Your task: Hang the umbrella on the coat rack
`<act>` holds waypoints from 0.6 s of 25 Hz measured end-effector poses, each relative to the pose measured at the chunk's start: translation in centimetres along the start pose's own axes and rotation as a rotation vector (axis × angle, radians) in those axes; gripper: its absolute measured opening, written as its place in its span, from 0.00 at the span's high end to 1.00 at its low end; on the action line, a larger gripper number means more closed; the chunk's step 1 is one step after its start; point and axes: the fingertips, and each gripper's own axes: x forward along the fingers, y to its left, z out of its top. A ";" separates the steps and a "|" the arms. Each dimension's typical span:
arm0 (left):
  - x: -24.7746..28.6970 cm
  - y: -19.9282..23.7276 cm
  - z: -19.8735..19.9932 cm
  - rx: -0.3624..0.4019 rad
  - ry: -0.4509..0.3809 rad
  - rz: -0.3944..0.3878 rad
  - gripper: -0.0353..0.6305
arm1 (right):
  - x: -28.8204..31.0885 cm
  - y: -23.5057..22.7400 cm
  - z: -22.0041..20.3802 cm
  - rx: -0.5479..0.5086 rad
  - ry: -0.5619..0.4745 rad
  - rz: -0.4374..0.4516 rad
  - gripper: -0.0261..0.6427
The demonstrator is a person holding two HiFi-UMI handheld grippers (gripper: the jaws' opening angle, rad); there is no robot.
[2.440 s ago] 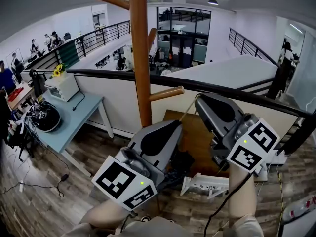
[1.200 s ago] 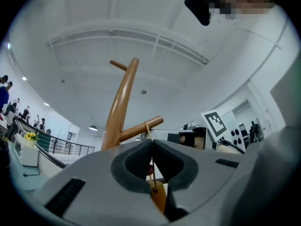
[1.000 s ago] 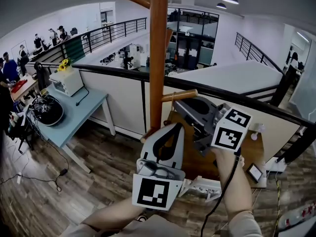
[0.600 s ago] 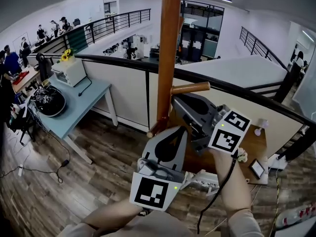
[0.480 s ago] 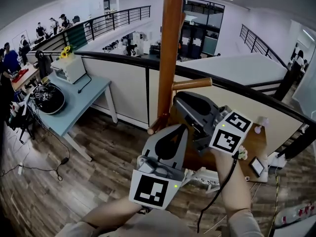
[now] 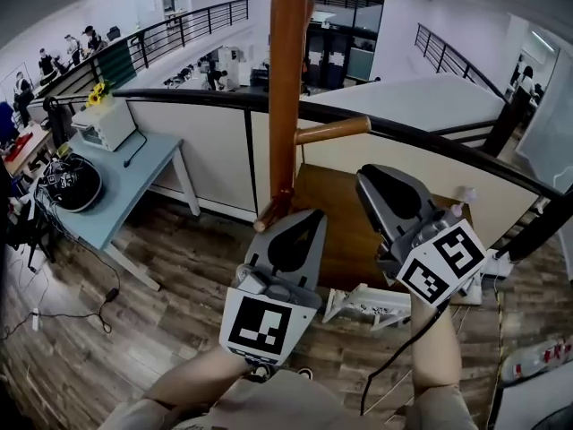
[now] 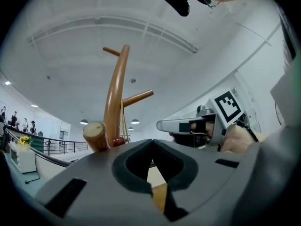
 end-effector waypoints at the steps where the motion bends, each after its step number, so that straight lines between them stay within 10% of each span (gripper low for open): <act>1: 0.1 0.1 -0.2 0.003 0.002 -0.003 0.94 | -0.6 0.0 -0.3 -0.009 0.011 -0.024 0.91; 15: 0.4 -2.5 -2.7 0.024 0.038 -0.112 0.94 | -11.4 -0.5 -2.9 -0.004 0.085 -0.345 0.95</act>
